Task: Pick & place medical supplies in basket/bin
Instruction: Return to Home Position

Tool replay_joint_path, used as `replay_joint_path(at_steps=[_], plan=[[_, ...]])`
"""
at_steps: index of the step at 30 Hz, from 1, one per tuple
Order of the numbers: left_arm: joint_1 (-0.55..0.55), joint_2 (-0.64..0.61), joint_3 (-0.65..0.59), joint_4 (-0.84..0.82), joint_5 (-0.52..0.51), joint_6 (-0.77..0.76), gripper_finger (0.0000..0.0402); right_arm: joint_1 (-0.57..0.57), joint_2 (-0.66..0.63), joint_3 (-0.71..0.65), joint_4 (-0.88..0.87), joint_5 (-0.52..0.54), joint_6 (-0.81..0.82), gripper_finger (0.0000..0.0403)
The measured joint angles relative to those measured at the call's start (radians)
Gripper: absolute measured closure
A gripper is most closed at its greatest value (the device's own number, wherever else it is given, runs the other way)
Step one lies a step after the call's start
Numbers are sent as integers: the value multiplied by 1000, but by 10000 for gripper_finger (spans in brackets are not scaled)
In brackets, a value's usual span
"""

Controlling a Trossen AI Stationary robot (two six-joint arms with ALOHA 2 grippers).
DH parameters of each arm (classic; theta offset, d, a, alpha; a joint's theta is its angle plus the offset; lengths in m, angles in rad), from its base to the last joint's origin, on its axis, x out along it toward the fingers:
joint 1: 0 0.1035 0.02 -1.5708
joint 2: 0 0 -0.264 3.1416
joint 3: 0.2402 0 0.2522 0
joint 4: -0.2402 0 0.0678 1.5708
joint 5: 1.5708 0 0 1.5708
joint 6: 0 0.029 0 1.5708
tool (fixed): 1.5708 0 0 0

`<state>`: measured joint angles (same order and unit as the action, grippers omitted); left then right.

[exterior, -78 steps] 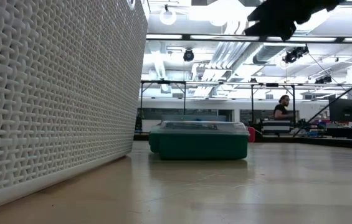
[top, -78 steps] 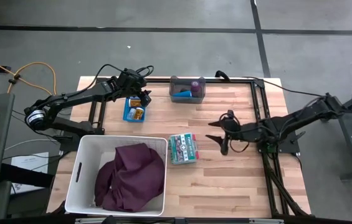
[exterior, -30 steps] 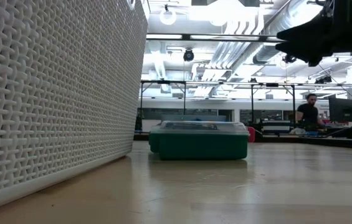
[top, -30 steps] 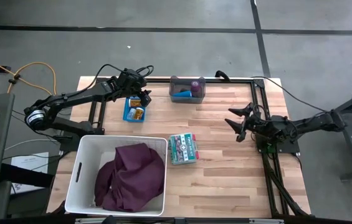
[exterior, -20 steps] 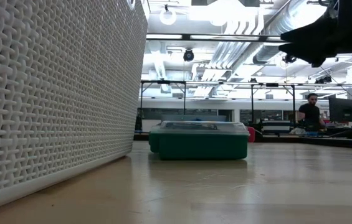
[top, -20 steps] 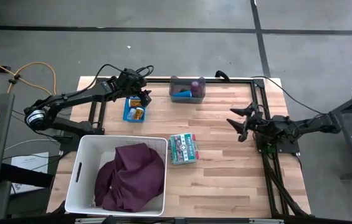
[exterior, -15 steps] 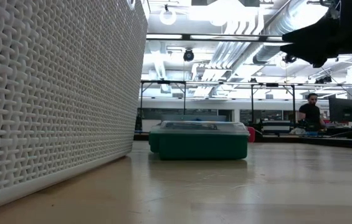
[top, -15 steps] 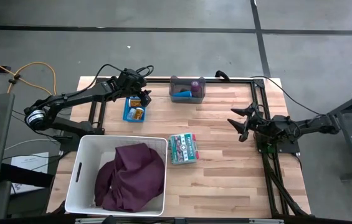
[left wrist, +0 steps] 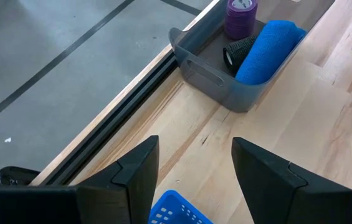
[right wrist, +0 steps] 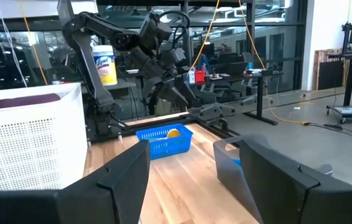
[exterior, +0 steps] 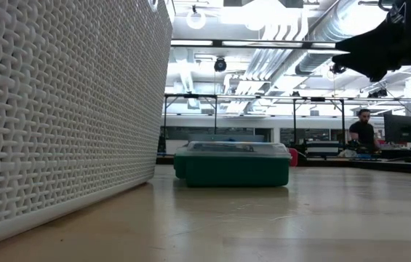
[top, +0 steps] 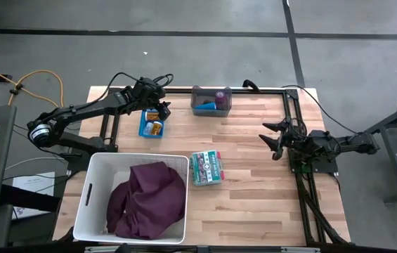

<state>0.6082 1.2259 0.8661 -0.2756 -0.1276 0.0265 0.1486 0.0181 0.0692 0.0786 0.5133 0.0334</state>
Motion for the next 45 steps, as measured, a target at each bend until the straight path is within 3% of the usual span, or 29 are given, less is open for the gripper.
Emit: replay_joint_path(at_steps=[20, 32, 45], plan=[[0, 0, 0, 0, 0, 0, 208, 0, -11, 0, -55, -138, 47, 167], [0, 0, 0, 0, 0, 0, 208, 0, -11, -4, -98, -312, 54, 167], [0, 0, 0, 0, 0, 0, 208, 0, -12, -60, -9, -350, 68, 167]])
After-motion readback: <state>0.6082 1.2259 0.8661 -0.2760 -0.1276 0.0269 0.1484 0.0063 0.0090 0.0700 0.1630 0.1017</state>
